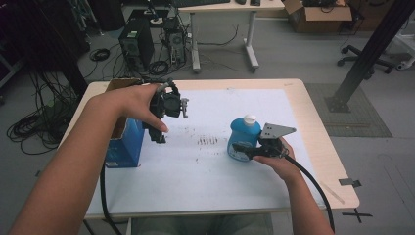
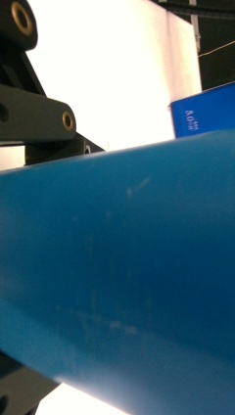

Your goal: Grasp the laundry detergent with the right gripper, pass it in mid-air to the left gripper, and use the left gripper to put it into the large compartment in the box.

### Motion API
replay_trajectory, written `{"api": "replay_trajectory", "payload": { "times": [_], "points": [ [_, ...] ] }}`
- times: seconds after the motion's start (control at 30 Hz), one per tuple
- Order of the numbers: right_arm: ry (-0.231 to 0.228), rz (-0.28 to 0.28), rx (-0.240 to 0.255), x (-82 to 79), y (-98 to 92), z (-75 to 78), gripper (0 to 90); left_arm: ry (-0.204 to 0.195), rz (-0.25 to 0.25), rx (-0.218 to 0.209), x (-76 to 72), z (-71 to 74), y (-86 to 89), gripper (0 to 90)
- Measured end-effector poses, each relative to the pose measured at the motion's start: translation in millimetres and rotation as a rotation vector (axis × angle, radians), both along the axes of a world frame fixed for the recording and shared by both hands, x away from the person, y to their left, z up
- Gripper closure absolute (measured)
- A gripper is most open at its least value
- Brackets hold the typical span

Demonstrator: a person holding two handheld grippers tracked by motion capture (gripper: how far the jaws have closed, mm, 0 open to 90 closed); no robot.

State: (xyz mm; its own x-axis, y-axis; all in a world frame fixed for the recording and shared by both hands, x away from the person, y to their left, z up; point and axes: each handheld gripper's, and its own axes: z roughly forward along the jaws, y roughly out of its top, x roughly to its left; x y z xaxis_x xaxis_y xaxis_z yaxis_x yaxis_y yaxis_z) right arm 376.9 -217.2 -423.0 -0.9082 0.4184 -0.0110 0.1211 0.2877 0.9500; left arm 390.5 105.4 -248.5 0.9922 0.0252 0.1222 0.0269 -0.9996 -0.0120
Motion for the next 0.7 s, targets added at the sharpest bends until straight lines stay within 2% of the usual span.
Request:
{"api": "replay_trajectory", "payload": {
  "times": [0.33,0.53,0.7],
  "points": [
    [-0.050,0.059,-0.003,-0.6,5.9,47.7,45.4,-0.008,-0.002,-0.008,0.1,6.6,-2.2,4.6],
    [-0.062,0.101,-0.010,0.4,13.5,71.9,45.4,-0.013,-0.004,-0.009,-1.4,16.2,-4.5,4.5],
    [-0.075,0.145,-0.014,2.8,21.0,90.3,45.4,-0.008,-0.018,-0.026,-4.3,26.3,-7.5,4.5]
  ]
}}
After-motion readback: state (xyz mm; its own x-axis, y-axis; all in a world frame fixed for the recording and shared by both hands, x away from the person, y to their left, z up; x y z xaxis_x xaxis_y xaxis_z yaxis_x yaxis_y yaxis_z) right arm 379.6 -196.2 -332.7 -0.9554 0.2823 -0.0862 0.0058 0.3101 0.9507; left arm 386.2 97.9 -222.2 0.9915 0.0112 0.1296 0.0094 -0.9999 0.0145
